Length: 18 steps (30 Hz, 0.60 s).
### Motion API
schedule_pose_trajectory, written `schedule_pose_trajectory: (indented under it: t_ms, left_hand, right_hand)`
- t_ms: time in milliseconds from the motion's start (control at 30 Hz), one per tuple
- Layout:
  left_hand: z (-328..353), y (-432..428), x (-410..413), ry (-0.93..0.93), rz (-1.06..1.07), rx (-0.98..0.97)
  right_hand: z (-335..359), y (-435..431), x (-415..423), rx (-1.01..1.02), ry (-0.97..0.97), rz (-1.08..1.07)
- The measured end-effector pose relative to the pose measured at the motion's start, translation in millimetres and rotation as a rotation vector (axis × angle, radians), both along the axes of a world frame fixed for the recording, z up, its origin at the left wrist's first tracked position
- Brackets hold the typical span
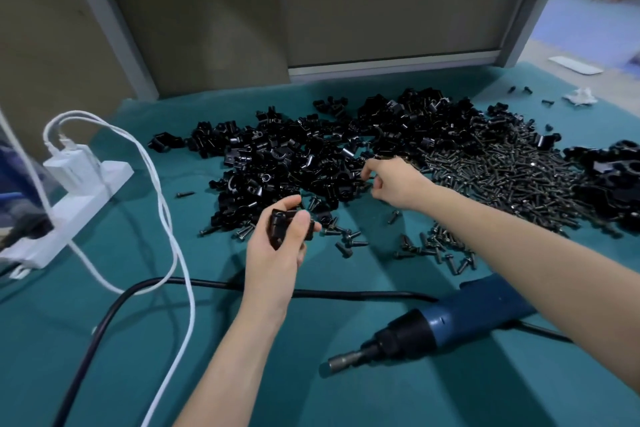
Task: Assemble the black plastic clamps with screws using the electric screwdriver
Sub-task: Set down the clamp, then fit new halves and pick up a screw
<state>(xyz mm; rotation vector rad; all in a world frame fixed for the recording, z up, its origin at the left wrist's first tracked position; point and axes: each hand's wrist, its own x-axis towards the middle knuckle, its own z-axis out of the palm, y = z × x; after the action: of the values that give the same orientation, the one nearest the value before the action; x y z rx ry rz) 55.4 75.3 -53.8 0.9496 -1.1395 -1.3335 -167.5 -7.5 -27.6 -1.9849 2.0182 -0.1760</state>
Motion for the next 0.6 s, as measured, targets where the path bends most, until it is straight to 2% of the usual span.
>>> schedule_pose_trajectory:
  t_ms: [67, 100, 200, 233, 300, 433, 600]
  left_hand:
    - [-1.3, 0.1, -1.6, -0.048, 0.009, -0.031]
    - [-1.2, 0.9, -2.9, -0.073, 0.013, -0.067]
    - [0.4, 5.7, -5.9, -0.254, 0.049, -0.236]
    - [1.0, 7.3, -6.5, -0.299, 0.043, -0.292]
    - [2.9, 10.2, -7.5, -0.325, 0.029, -0.399]
    - [-0.1, 15.7, -10.5, -0.280, 0.013, -0.512]
    - [-0.5, 19.4, -13.1, -0.341, 0.016, -0.590]
  right_hand:
    - [9.0, 8.5, -0.1, -0.051, -0.106, -0.009]
    - [16.7, 16.5, 3.2, -0.083, -0.262, -0.012]
    - [43.9, 57.1, 24.2, -0.186, -0.901, 0.077]
    - [49.2, 72.8, 31.8, -0.244, -1.009, 0.133]
    - [51.8, 102.3, 49.5, -0.364, -1.040, 0.205]
    - [42.1, 133.3, 73.1, -0.523, -0.963, 0.181]
    - [39.8, 137.9, 78.5, -0.693, -0.755, 0.245]
